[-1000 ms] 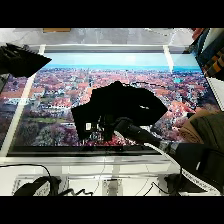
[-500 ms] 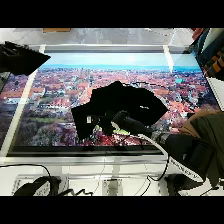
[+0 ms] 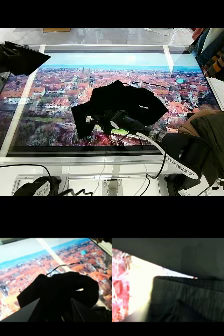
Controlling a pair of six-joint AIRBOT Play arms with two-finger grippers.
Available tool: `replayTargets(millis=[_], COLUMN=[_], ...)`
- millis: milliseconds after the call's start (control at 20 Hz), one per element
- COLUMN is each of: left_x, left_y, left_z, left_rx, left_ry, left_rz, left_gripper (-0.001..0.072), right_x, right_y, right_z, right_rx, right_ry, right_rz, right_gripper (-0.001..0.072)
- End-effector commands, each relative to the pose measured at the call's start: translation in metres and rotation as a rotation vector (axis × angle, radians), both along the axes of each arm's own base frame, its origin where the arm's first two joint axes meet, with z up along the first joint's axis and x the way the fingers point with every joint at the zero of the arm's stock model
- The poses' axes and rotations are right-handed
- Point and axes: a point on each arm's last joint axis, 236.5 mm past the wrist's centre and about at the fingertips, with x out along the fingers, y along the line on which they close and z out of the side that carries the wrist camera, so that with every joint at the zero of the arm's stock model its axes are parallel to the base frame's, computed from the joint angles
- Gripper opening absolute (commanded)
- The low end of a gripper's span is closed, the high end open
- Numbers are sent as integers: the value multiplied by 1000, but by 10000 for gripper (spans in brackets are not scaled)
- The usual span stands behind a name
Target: Fold the clothes and pants, and hang the long-sleeved shirts on hangers.
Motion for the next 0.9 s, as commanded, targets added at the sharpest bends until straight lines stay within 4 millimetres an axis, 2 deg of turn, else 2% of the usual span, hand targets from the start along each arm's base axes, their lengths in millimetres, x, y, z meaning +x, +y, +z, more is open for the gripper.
replayTargets(millis=[0, 150, 250, 300, 350, 400, 450, 550, 600, 650, 700, 750, 850], left_x=[0, 0, 2, 5, 9, 15, 20, 30, 31, 32, 33, 31, 22], left_y=[0, 0, 1, 2, 6, 13, 21, 39, 45, 50, 54, 58, 59], left_z=[0, 0, -2, -5, -11, -18, -27, -43, -51, -64, -82, -109, -171], left_rx=[0, 1, 0, 3, 23, 53, 86, 157, 186, 204, 213, 209, 148], left_ry=[-1, -1, 6, 12, 22, 33, 46, 71, 91, 120, 163, 231, 382], left_rz=[0, 1, 1, 4, 19, 42, 68, 120, 135, 146, 153, 156, 161], left_gripper=[419, 419, 409, 305, 114, 10, 13, 13, 12, 12, 12, 12, 12], right_x=[16, 26, 39, 49, 58, 69, 79, 96, 100, 102, 99, 93, 77], right_y=[1, -2, -2, -3, -6, -13, -22, -57, -83, -111, -143, -171, -211], right_z=[12, 27, 56, 78, 102, 133, 160, 217, 241, 258, 268, 273, 274], right_rx=[21, 24, 66, 109, 159, 228, 295, 445, 516, 553, 571, 571, 569], right_ry=[-29, -32, -64, -86, -107, -127, -141, -155, -142, -128, -102, -72, -4], right_rz=[-16, -41, -80, -123, -179, -257, -334, -525, -646, -750, -861, -952, -1070], right_gripper=[24, 23, 23, 23, 22, 22, 22, 22, 21, 21, 22, 21, 21])
